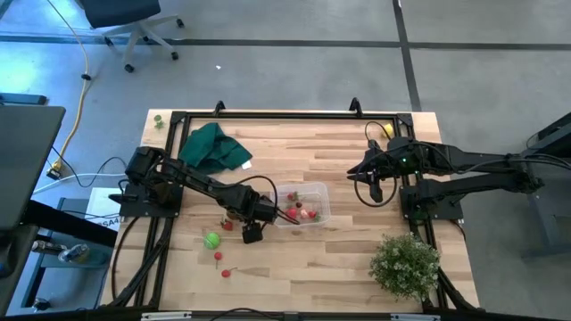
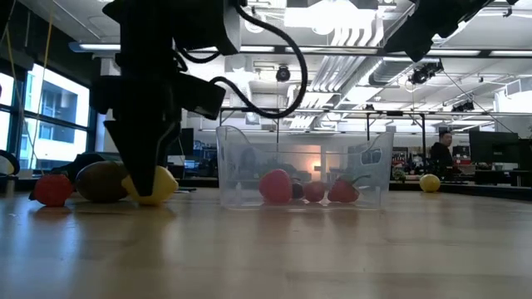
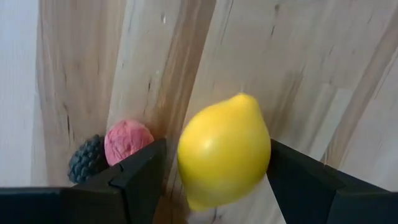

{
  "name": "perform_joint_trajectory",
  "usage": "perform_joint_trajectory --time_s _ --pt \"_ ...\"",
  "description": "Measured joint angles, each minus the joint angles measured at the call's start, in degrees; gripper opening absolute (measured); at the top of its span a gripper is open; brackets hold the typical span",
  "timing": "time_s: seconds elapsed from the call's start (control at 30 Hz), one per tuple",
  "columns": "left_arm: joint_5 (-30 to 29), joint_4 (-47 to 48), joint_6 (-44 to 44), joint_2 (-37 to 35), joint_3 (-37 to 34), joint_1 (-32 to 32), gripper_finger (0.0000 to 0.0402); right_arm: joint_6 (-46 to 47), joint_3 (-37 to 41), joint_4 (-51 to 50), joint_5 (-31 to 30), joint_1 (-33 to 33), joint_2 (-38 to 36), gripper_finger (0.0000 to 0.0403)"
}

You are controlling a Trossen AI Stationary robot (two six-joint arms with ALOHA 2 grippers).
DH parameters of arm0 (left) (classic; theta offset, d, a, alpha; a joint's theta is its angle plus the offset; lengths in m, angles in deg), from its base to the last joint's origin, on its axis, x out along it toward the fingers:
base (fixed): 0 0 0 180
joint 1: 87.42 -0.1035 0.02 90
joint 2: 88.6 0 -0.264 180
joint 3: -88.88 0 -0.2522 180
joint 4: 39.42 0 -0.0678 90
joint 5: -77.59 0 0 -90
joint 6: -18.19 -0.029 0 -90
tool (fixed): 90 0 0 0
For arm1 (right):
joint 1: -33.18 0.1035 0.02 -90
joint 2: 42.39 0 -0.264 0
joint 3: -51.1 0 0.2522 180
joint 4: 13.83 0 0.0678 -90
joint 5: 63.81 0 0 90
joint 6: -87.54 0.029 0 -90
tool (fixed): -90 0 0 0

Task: Pick and placing Produce into tupperware
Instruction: Put the bottom yellow lemon into the transparent bin

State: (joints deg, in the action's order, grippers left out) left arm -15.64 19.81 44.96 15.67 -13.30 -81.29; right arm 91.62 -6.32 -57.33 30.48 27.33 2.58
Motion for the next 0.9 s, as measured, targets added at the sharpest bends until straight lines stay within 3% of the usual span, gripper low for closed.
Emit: perform_joint_trajectory --time_s 0.9 --pt "-0.9 -0.7 -5.96 -0.11 0.0 -0.11 0.0208 0.0 0.0 -0.04 0.0 0.0 0.02 0.0062"
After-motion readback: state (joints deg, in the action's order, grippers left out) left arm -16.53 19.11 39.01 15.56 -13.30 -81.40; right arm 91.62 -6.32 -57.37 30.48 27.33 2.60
